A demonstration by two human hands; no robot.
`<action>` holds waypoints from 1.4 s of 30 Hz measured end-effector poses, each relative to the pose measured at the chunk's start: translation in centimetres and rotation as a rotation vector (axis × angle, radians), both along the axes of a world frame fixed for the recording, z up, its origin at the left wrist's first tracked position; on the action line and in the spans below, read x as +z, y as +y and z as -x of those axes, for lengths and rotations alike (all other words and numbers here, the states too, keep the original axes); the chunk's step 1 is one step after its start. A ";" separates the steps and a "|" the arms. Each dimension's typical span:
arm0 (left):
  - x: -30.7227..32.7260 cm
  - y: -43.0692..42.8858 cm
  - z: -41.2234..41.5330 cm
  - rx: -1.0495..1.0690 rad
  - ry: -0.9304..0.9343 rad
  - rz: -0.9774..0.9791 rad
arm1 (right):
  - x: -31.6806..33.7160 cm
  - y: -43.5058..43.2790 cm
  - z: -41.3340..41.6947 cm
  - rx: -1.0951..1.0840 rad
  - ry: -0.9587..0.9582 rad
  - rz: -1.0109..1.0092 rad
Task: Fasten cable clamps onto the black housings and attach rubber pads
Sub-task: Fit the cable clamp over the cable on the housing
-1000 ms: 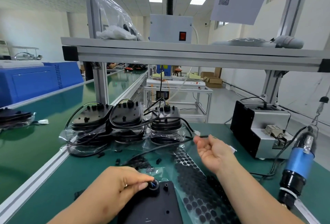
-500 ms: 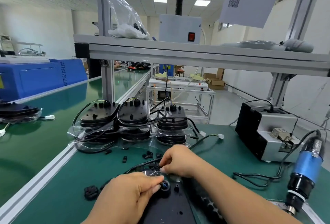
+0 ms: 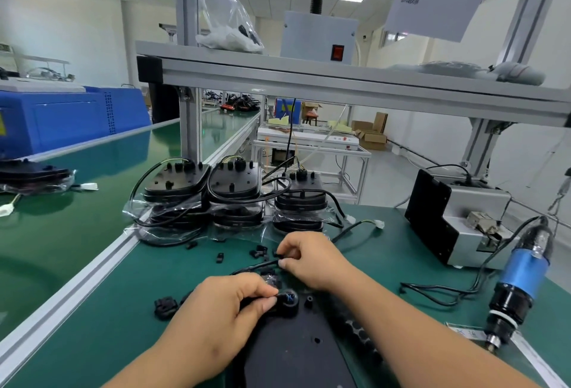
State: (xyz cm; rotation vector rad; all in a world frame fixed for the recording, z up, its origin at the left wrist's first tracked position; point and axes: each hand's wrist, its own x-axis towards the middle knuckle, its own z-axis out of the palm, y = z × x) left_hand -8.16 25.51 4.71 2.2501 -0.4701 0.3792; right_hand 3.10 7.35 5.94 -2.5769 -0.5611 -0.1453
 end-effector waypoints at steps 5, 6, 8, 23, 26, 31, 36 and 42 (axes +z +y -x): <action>0.3 0.2 0.0 -0.028 0.031 0.021 | 0.1 -0.4 0.6 -0.029 0.003 -0.138; 0.5 0.4 0.0 -0.050 0.054 0.029 | 0.1 -0.5 0.7 -0.044 0.014 -0.190; 0.9 0.7 -0.2 -0.081 0.102 0.043 | 0.4 -0.8 1.1 -0.060 0.111 -0.414; 2.9 -1.7 -3.7 0.037 0.239 0.424 | 3.1 0.4 4.6 0.244 0.680 -1.120; 2.4 -1.9 -3.5 0.055 0.254 0.484 | 3.0 0.6 4.6 0.232 0.730 -1.190; 2.0 -2.0 -3.0 0.108 0.222 0.548 | 3.1 0.3 4.6 0.210 0.610 -1.053; 2.1 -1.2 -2.5 0.064 0.215 0.401 | 3.0 0.5 5.0 0.186 0.421 -0.860; 3.5 2.3 -1.8 -0.220 0.303 -0.088 | 4.5 0.0 5.9 0.220 0.481 -0.569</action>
